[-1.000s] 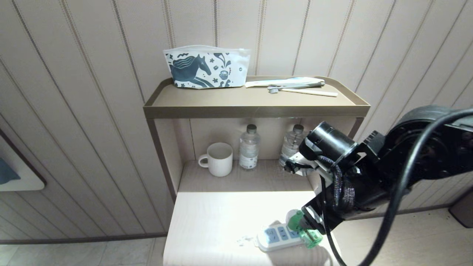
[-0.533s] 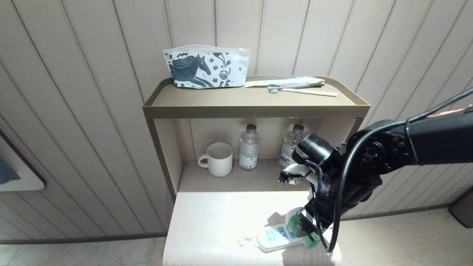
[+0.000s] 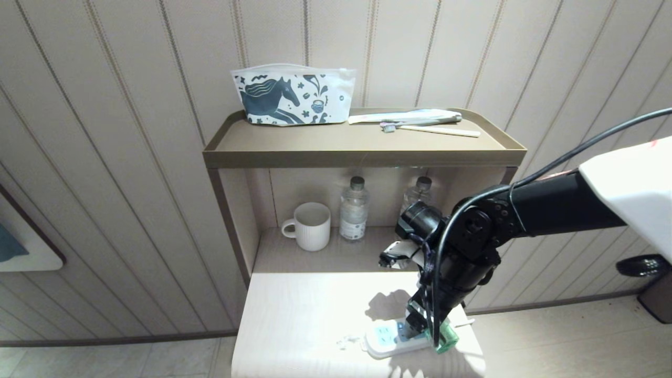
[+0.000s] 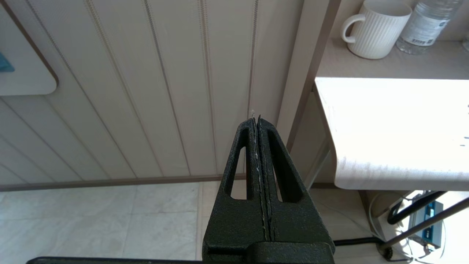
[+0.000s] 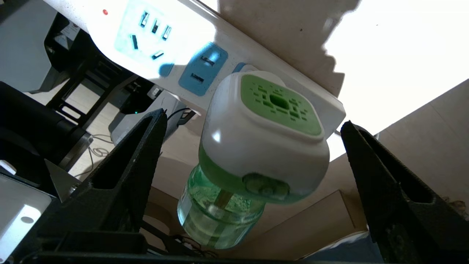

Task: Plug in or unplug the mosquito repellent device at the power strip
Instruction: Hold the socket with your left hand and unplug it with your right hand

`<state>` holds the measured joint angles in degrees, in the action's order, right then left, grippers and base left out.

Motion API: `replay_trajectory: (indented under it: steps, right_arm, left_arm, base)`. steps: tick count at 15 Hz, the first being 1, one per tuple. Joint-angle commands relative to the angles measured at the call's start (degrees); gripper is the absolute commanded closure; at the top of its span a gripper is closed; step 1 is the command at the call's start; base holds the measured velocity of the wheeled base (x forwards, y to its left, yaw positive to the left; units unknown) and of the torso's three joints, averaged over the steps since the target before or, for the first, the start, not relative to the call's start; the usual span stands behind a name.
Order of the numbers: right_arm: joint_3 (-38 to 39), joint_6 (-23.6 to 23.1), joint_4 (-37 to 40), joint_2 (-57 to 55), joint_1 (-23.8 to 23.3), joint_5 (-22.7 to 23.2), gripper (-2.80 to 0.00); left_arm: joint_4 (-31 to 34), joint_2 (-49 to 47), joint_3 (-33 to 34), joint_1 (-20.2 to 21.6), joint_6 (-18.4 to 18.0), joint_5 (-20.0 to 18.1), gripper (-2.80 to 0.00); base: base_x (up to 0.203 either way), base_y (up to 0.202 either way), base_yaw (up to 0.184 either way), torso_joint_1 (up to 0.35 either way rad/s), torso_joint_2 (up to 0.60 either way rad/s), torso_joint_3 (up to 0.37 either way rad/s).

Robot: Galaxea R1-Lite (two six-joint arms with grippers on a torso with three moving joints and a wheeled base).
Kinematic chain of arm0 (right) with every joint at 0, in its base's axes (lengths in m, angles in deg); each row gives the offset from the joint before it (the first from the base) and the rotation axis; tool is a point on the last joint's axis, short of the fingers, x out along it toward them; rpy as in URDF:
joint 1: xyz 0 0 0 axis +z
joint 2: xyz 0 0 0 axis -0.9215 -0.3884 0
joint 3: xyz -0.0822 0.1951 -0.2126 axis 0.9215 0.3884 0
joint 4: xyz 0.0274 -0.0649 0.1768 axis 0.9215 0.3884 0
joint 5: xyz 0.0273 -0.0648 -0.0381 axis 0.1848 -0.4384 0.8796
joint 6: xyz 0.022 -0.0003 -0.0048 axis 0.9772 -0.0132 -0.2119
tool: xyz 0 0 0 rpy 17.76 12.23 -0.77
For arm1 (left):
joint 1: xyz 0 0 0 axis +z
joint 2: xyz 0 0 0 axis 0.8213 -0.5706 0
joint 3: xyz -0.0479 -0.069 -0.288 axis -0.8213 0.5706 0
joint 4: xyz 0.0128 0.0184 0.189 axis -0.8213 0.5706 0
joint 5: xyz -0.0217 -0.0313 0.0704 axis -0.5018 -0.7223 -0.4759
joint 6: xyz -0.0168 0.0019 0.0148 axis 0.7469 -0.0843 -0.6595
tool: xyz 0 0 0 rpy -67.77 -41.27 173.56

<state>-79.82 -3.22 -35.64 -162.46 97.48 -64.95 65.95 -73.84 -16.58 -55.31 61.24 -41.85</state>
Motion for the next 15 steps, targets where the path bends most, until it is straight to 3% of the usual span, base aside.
replay_trajectory:
  steps: [1, 8, 15]
  right_arm:
    - [-2.55, -1.95, 0.43, -2.14, -0.97, 0.05, -2.80]
    - [-4.68, -2.84, 4.96, -3.41, -1.60, 0.00, -2.80]
    - [-6.52, 6.90, 7.66, -4.30, -0.28, -0.27, -2.80]
  left_arm:
    - [0.06, -0.08, -0.01, 0.01, 0.00, 0.00, 0.00]
    - [0.06, -0.08, -0.01, 0.01, 0.00, 0.00, 0.00]
    - [0.06, -0.08, -0.01, 0.08, 0.05, 0.05, 0.00]
  base:
    - [0.000, 0.000, 0.000, 0.000, 0.00, 0.000]
    - [0.000, 0.000, 0.000, 0.000, 0.00, 0.000]
    - [0.000, 0.000, 0.000, 0.000, 0.00, 0.000]
